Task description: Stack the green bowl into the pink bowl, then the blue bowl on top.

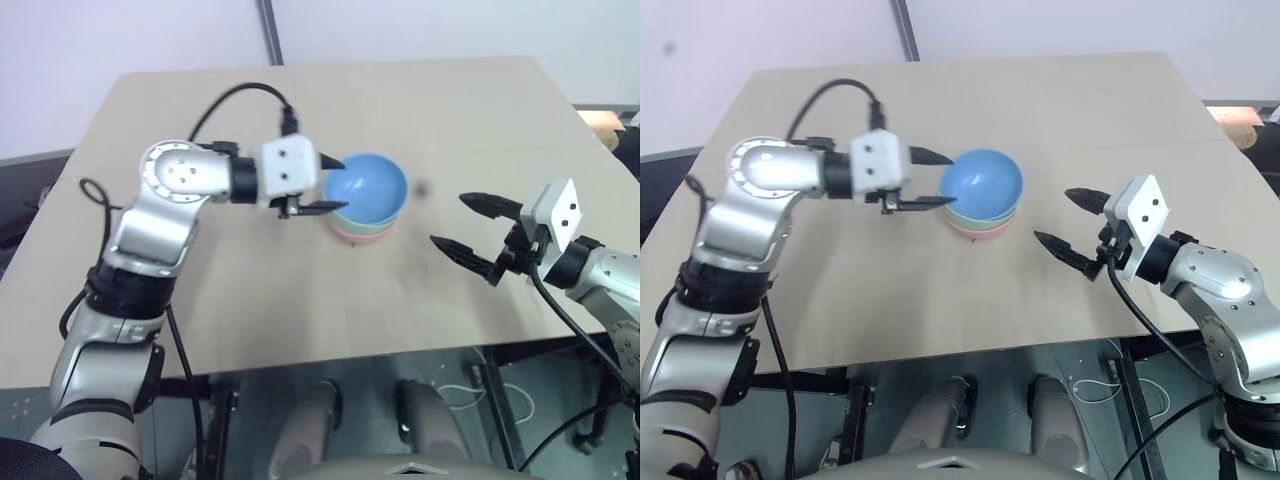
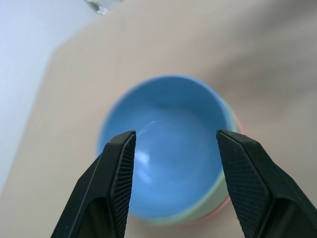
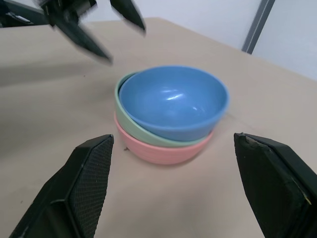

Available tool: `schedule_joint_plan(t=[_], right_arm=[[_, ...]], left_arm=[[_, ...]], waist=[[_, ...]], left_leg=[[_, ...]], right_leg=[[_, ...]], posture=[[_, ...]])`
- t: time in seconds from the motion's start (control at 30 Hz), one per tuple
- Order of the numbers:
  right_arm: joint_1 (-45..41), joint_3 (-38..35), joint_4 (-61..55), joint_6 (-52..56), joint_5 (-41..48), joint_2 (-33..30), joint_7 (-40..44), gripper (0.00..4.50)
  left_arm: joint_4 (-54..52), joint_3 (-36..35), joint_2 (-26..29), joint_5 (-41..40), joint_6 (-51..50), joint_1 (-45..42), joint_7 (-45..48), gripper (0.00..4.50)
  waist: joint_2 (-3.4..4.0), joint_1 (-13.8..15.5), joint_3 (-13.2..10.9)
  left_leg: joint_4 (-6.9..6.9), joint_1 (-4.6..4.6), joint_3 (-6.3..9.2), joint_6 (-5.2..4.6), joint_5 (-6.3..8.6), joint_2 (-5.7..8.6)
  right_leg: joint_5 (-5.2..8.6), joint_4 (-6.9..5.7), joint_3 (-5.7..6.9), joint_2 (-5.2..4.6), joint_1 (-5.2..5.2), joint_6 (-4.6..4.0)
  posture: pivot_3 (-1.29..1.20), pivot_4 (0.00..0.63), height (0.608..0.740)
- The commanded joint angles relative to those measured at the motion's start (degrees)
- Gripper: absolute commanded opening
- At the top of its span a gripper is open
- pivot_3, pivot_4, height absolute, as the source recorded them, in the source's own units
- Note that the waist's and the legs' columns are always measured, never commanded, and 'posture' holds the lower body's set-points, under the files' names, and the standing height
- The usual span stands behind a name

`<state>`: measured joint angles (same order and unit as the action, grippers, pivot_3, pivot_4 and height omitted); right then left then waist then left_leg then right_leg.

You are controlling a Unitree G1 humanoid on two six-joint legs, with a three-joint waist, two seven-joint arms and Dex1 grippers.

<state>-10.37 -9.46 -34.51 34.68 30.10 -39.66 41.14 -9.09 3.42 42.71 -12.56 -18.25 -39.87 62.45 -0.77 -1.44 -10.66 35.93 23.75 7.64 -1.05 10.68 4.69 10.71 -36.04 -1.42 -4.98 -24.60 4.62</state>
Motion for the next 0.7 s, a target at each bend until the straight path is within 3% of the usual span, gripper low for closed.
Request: schedule_joint_plan(t=[0.03, 0.13, 0.23, 0.43, 0.7], right_arm=[[-0.9, -0.2, 1.0, -2.6, -0.6, -1.5, 1.7, 4.24], [-0.8, -0.6, 2.8, -3.4, -0.4, -3.2, 4.3, 4.24], [1.0, -2.0, 5.3, -5.0, -1.0, -6.1, 7.8, 4.24], [4.4, -9.0, 12.4, -8.2, -0.6, -11.8, 13.5, 4.24], [8.7, -17.2, 14.1, -8.3, 1.7, -14.9, 17.3, 4.24]], left_arm=[[-7.1, -12.1, -3.6, -8.3, -2.4, 6.4, -7.5, 2.72], [-13.3, -19.8, -5.9, -15.2, -8.6, 14.6, -12.4, 2.72], [-17.5, -23.7, -7.8, -16.5, -7.9, 22.7, -16.0, 2.72], [-18.6, -30.4, -5.4, -19.5, -5.8, 38.7, -11.6, 2.72], [-15.4, -34.2, -1.3, -21.4, -4.2, 46.2, -6.4, 2.72]], waist=[[0.0, 0.0, 0.0], [0.0, 0.1, 0.0], [-0.01, 0.5, 0.0], [-0.02, 1.0, 0.0], [0.0, 1.1, 0.0]], left_leg=[[0.01, -0.01, 0.02, 0.0, 0.0, 0.0], [0.07, 0.0, 0.04, 0.01, 0.0, -0.01], [0.07, -0.02, 0.06, 0.01, 0.0, 0.0], [0.11, -0.04, -0.06, 0.0, 0.01, 0.01], [0.12, -0.05, -0.04, 0.0, 0.03, -0.03]], right_leg=[[0.0, -0.02, 0.0, 0.0, 0.0, 0.0], [-0.06, -0.04, 0.03, -0.01, 0.01, -0.09], [-0.11, -0.06, -0.05, -0.03, 0.02, -0.17], [0.02, 0.0, -0.02, -0.06, 0.12, -0.39], [0.16, 0.02, 0.03, -0.1, 0.19, -0.21]], posture=[[0.0, 0.15, 0.74], [0.0, 0.15, 0.74], [0.0, 0.15, 0.74], [0.0, 0.15, 0.74], [0.0, 0.15, 0.74]])
